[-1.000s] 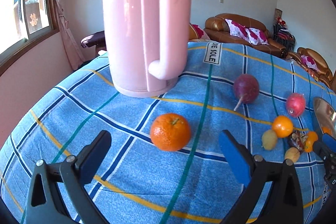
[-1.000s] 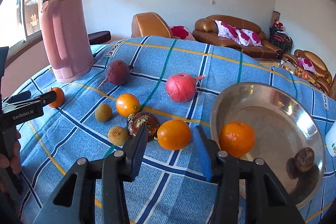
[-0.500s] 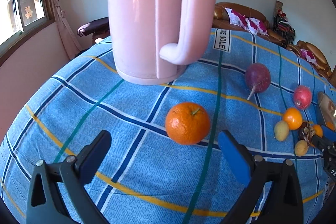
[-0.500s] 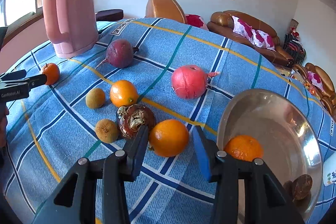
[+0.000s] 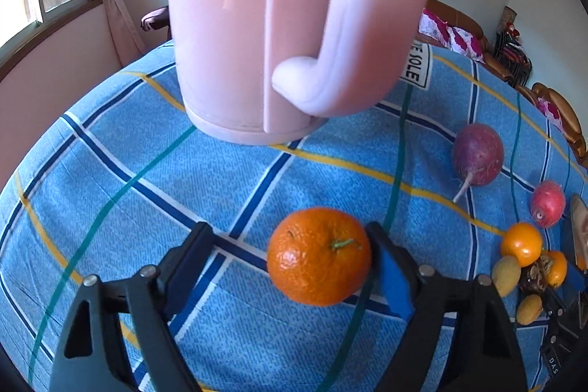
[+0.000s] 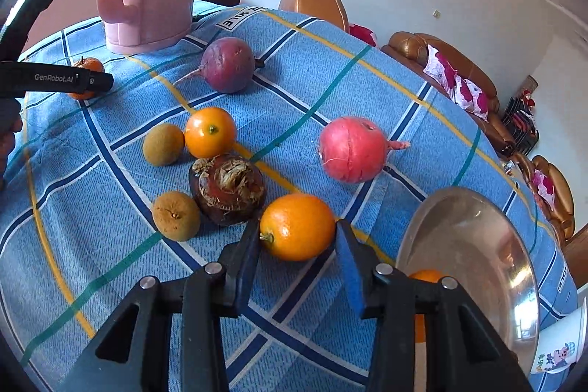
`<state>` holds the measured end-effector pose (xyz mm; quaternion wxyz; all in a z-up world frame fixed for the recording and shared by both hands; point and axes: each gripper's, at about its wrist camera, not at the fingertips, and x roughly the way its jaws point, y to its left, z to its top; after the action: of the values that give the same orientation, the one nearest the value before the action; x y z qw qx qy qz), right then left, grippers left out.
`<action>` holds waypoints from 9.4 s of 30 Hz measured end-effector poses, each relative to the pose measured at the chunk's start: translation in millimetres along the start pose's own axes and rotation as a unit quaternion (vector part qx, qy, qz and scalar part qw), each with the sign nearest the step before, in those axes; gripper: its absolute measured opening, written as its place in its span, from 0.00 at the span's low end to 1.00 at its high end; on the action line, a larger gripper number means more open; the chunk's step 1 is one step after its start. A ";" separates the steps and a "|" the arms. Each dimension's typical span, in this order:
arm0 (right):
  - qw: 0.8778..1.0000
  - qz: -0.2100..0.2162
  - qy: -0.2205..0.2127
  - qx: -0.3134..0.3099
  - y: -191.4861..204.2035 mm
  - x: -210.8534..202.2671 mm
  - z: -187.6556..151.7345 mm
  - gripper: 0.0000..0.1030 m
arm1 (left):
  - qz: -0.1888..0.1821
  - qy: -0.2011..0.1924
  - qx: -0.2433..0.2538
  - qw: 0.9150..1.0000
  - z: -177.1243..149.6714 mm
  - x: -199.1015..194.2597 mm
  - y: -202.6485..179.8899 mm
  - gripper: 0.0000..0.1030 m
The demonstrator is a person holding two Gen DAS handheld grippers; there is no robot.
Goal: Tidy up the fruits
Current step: 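Grasp an orange beside the brown fruit with the right tool while the left tool grasps another orange, then carry both oranges over the steel bowl and open both tools to drop them in, then withdraw both open tools from the bowl, then move both open tools toward the kiwis on the cloth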
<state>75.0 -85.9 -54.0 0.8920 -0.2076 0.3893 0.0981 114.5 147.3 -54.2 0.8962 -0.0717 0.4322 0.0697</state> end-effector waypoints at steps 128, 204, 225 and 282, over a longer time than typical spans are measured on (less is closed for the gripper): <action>0.938 -0.099 -0.044 0.330 -210.6 -55.9 -124.5 0.41 | -0.103 -0.135 0.246 0.954 -107.0 -105.8 -332.6 0.49; 0.893 -0.226 -0.224 0.318 -166.5 -133.8 -133.5 0.83 | -0.120 -0.213 0.178 0.953 -108.9 -138.2 -258.9 1.00; 0.895 -0.224 -0.220 0.318 -119.1 -144.8 -124.0 0.83 | -0.109 -0.209 0.167 0.957 -107.6 -140.6 -211.5 1.00; 0.979 0.064 0.015 0.195 31.4 -7.4 5.7 0.34 | 0.021 -0.117 0.095 0.988 -22.9 -53.8 -33.3 1.00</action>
<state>63.2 -55.4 -54.3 0.9014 -0.0060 0.4265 0.0744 70.0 106.9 -23.8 0.9415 0.0317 0.3309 0.0553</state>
